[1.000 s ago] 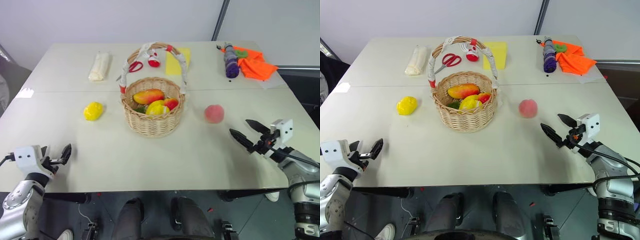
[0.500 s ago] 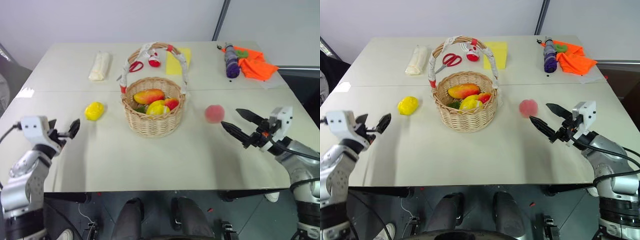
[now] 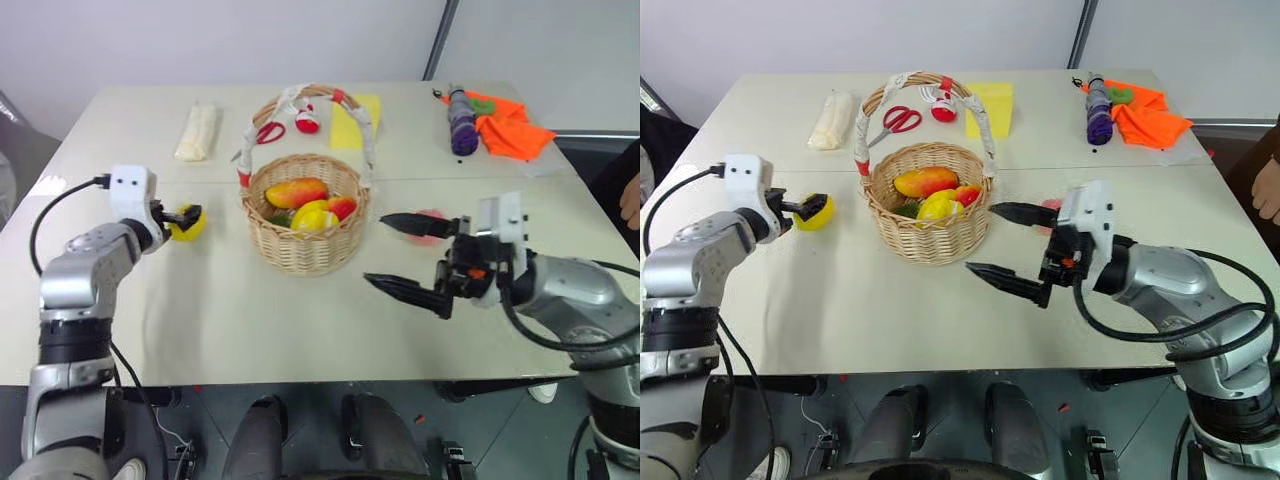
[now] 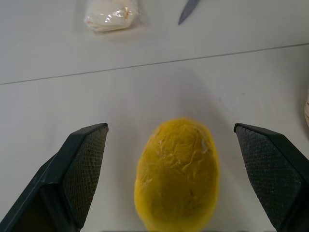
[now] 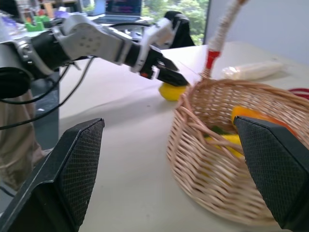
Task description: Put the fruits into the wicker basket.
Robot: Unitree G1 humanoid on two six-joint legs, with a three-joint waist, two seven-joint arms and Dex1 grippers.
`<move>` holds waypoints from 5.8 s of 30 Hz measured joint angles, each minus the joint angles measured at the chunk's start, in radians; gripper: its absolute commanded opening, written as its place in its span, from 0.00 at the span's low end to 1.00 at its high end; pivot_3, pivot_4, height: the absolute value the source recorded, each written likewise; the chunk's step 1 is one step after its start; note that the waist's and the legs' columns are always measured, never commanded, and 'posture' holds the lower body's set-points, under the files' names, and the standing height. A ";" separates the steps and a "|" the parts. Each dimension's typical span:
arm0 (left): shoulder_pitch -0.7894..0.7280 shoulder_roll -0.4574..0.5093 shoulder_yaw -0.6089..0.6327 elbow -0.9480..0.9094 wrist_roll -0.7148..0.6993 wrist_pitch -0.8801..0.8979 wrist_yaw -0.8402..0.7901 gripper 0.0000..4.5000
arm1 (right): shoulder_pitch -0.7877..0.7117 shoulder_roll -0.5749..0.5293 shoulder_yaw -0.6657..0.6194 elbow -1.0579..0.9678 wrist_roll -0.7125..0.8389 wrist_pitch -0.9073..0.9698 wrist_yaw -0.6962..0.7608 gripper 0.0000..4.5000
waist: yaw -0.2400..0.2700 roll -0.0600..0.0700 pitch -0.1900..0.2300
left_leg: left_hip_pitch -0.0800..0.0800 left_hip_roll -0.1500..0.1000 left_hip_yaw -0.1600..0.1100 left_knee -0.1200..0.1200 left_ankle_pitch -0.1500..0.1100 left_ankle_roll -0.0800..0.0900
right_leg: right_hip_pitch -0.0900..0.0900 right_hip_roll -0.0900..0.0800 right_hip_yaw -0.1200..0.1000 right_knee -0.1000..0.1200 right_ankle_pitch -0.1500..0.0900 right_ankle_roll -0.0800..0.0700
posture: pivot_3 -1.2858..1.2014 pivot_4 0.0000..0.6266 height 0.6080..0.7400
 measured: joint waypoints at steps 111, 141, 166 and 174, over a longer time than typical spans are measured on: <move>0.472 -0.019 0.131 -0.580 -0.382 -0.290 -0.470 1.00 | -0.264 0.277 0.145 0.204 -0.342 0.114 -0.243 0.98 | -0.009 0.002 0.001 | -0.013 0.002 0.006 0.008 -0.001 0.002 | -0.016 0.002 0.004 0.007 0.002 -0.005 | 0.52 0.24 1.00; 0.404 -0.144 0.020 -0.593 -0.410 -0.313 -0.417 1.00 | -0.313 0.267 -0.170 0.594 -0.442 -0.086 -0.476 0.01 | 0.003 0.002 0.001 | -0.015 0.001 0.007 0.009 -0.001 0.002 | -0.016 0.001 0.005 0.008 0.003 -0.001 | 0.52 0.24 1.00; 0.422 -0.223 -0.079 -0.518 -0.302 -0.348 -0.306 1.00 | -0.027 0.181 -0.373 0.603 -0.475 -0.381 -0.545 0.89 | -0.008 0.003 0.000 | -0.005 0.003 0.020 0.007 -0.002 0.004 | -0.015 0.004 0.019 0.011 0.003 0.001 | 0.52 0.24 1.00; 0.548 -0.171 0.045 -0.448 -0.164 -0.457 -0.231 1.00 | 0.108 0.154 -0.231 0.394 -0.384 -0.420 -0.268 0.89 | -0.009 0.003 0.000 | 0.001 0.004 0.023 0.006 -0.002 0.005 | -0.011 0.005 0.023 0.011 0.000 0.002 | 0.52 0.24 1.00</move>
